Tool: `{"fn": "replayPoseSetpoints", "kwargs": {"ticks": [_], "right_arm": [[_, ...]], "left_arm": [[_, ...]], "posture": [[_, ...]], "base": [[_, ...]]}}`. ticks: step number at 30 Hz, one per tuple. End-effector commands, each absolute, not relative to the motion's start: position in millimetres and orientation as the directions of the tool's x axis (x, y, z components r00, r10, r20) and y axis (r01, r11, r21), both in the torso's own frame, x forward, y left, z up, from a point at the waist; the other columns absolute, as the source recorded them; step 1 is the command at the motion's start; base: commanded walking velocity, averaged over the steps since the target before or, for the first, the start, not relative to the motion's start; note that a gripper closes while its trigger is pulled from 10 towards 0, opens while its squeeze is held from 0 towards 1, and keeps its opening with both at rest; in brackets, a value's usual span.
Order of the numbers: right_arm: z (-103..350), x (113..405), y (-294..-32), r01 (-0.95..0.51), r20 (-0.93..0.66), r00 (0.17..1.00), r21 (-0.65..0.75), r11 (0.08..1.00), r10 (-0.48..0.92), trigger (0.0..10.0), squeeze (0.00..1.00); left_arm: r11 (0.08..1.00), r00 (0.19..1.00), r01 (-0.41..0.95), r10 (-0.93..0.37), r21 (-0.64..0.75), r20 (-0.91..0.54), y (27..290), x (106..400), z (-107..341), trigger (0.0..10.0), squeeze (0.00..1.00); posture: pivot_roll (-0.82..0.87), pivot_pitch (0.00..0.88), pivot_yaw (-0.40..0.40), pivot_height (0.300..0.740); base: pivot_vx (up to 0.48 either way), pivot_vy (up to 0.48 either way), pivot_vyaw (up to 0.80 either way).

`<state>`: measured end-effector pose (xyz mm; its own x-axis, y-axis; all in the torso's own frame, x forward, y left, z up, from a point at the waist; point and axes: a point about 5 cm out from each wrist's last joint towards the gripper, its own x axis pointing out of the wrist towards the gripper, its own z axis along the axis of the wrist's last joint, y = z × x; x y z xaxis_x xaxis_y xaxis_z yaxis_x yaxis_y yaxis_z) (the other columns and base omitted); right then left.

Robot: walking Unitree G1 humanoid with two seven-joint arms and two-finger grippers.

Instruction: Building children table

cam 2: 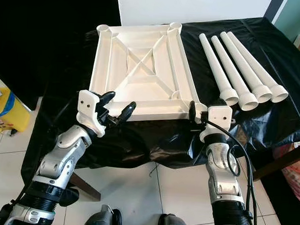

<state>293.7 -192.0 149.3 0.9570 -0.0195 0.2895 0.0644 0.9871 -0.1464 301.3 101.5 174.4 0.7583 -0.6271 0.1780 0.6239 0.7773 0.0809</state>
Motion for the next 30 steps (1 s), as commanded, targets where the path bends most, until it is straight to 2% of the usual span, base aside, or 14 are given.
{"fn": "replayPoseSetpoints", "kwargs": {"ticks": [1, 15, 30], "right_arm": [[149.2, 294.0, -190.7, 0.053, 0.288, 0.958, -0.152, 0.987, -0.007, 10.0, 0.00], [152.3, 295.8, -192.2, 0.060, 0.297, 0.955, -0.148, 0.987, -0.013, 10.0, 0.00], [154.9, 300.5, -190.8, 0.060, 0.306, 0.952, -0.144, 0.988, -0.013, 10.0, 0.00]], "left_arm": [[0.776, 0.757, 0.625, -0.630, 0.090, 0.172, 100.6, 301.5, 171.9, 10.0, 0.00], [0.786, 0.762, 0.610, -0.617, 0.104, 0.197, 101.4, 303.6, 175.4, 10.0, 0.00], [0.798, 0.772, 0.596, -0.601, 0.091, 0.208, 105.4, 307.9, 177.7, 10.0, 0.00]], "posture": [[0.00, 0.117, 0.006, 0.740], [-0.01, 0.118, 0.000, 0.740], [0.00, 0.107, -0.005, 0.740]], "base": [[0.000, 0.000, 0.00], [0.000, 0.000, 0.00], [0.297, 0.000, 0.00]]}}
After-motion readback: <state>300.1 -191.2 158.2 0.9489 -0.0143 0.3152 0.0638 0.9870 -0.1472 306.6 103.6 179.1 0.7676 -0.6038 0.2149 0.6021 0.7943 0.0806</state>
